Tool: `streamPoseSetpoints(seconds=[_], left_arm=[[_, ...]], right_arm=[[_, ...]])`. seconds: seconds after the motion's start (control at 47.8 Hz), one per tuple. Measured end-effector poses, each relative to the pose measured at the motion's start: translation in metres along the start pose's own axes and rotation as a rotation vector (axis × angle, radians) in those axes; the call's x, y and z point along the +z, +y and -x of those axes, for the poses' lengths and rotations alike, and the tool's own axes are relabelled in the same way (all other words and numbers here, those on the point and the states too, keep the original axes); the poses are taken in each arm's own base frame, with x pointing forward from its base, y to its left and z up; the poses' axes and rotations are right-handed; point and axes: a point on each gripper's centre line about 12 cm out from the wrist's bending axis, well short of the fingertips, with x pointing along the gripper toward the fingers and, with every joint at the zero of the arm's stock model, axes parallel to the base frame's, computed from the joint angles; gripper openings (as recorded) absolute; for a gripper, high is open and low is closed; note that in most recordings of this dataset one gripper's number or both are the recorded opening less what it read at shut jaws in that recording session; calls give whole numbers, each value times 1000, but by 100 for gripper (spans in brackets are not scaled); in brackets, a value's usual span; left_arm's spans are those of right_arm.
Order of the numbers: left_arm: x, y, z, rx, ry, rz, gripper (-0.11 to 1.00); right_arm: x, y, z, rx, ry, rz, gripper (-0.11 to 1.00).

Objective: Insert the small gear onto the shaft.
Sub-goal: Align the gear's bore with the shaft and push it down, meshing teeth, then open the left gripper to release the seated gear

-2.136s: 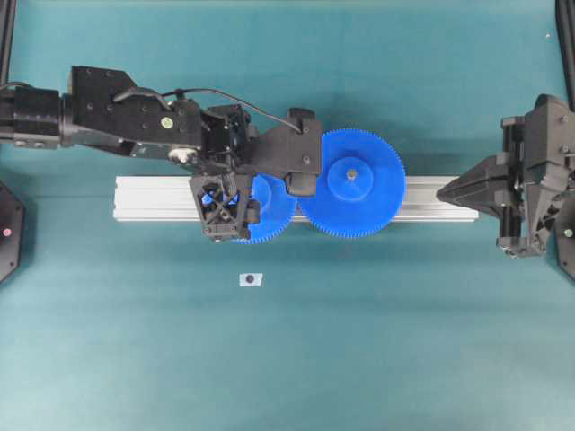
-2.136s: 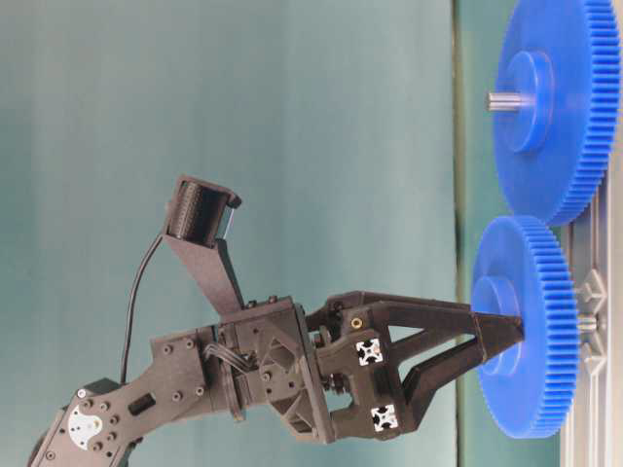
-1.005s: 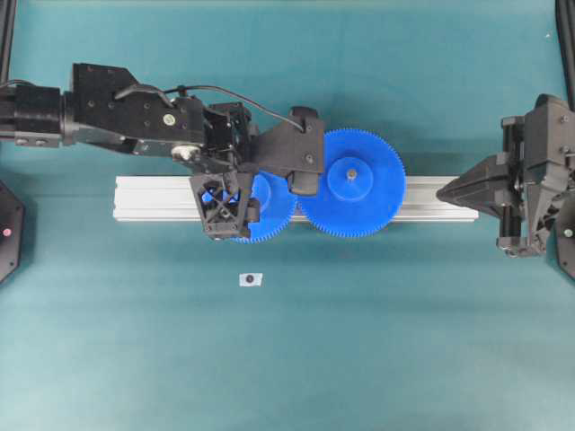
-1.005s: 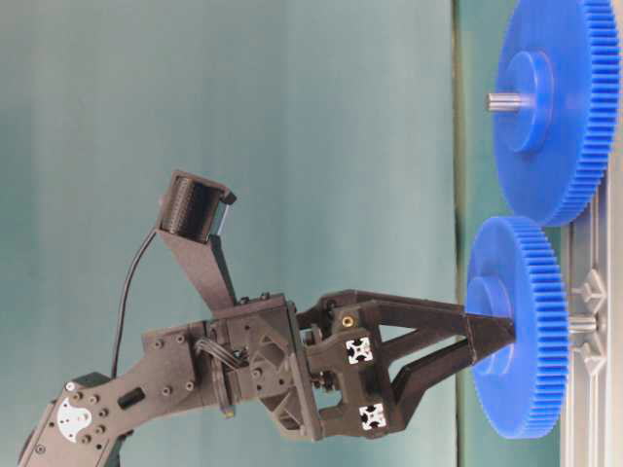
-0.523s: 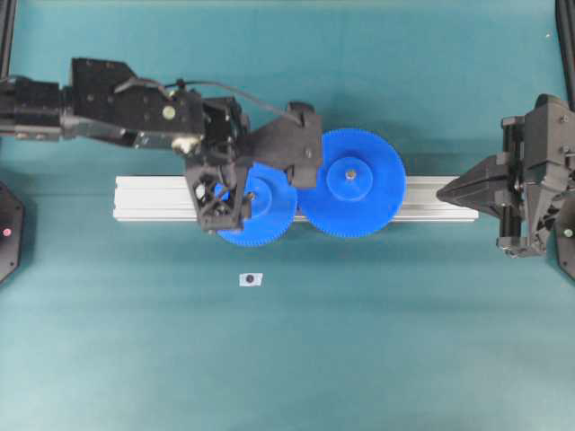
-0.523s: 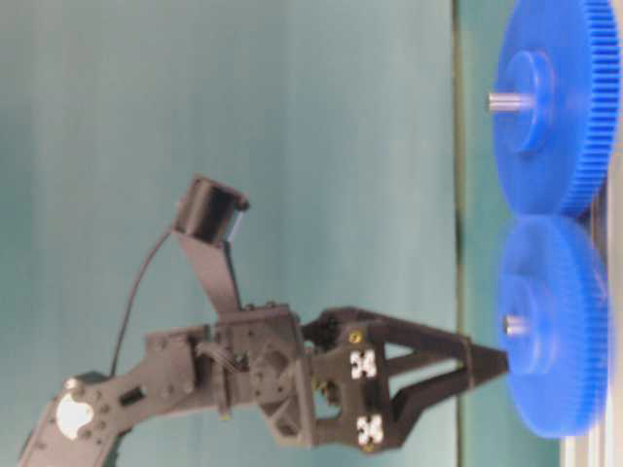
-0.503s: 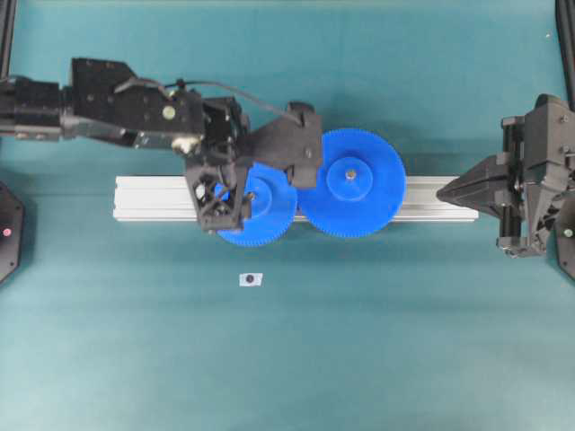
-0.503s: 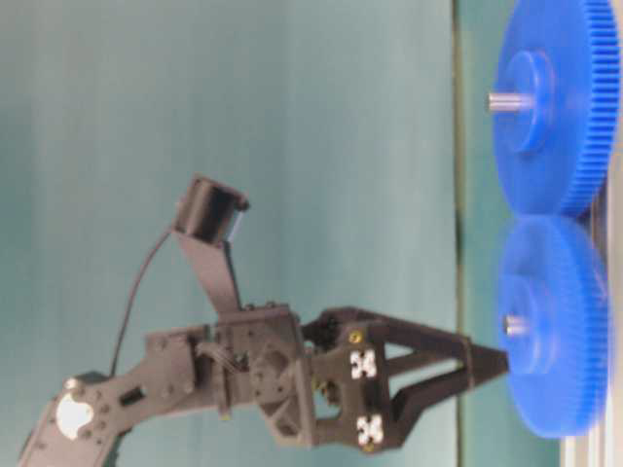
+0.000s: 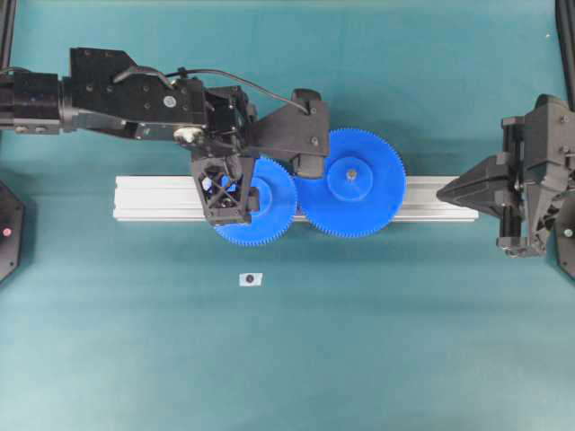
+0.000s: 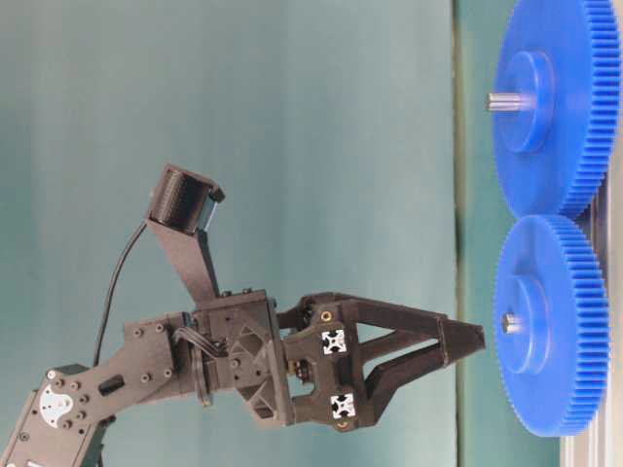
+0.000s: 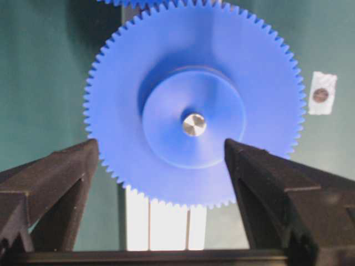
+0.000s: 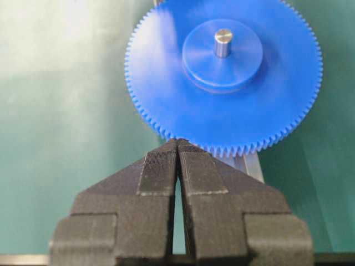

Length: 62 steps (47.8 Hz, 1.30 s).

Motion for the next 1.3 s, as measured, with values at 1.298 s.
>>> streamPoseSetpoints(seconds=[1.298], left_arm=[[2,-25,74,-8,-206,7,86]], right_arm=[[-2,0,0,0,2,0,6]])
